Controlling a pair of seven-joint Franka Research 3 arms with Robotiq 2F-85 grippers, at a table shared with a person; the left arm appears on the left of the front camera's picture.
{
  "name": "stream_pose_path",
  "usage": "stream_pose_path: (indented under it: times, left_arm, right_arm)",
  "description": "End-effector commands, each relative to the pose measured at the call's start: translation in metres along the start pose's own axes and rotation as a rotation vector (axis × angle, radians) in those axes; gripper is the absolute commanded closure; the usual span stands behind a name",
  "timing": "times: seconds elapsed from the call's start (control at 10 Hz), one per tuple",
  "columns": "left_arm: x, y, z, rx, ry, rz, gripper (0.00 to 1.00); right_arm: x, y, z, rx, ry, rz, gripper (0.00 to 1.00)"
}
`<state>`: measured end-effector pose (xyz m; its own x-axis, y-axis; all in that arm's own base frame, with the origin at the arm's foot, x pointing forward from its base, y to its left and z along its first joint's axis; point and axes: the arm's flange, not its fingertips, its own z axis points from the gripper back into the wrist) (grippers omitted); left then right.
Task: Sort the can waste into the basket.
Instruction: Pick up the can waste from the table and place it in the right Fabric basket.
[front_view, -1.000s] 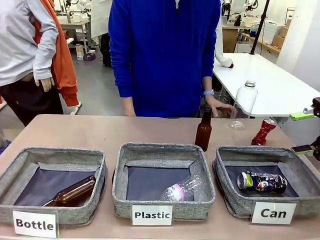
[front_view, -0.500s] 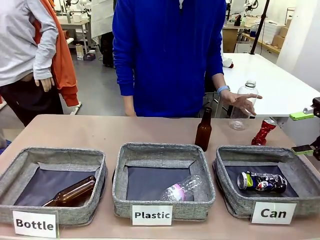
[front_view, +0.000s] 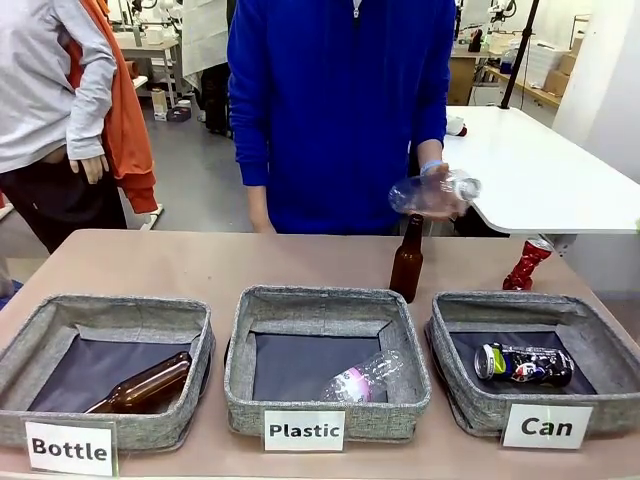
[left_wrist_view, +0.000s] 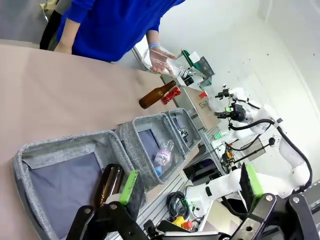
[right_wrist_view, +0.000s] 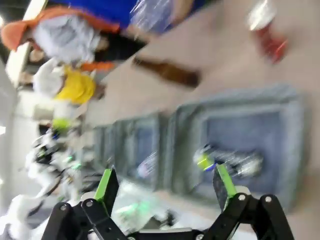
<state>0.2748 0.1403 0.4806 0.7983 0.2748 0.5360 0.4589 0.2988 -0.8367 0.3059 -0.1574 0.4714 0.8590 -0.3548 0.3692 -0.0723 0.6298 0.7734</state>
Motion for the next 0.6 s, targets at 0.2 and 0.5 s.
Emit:
stream_pose_path:
  times: [0.2, 0.5]
  left_arm:
    - [0.000, -0.003, 0.003, -0.006, 0.013, 0.007, 0.00]
    - [0.000, -0.003, 0.003, -0.006, 0.013, 0.007, 0.00]
  right_arm:
    - [0.022, -0.065, -0.023, -0.366, -0.336, 0.202, 0.00]
    - [0.028, -0.059, 0.023, -0.315, -0.257, 0.221, 0.00]
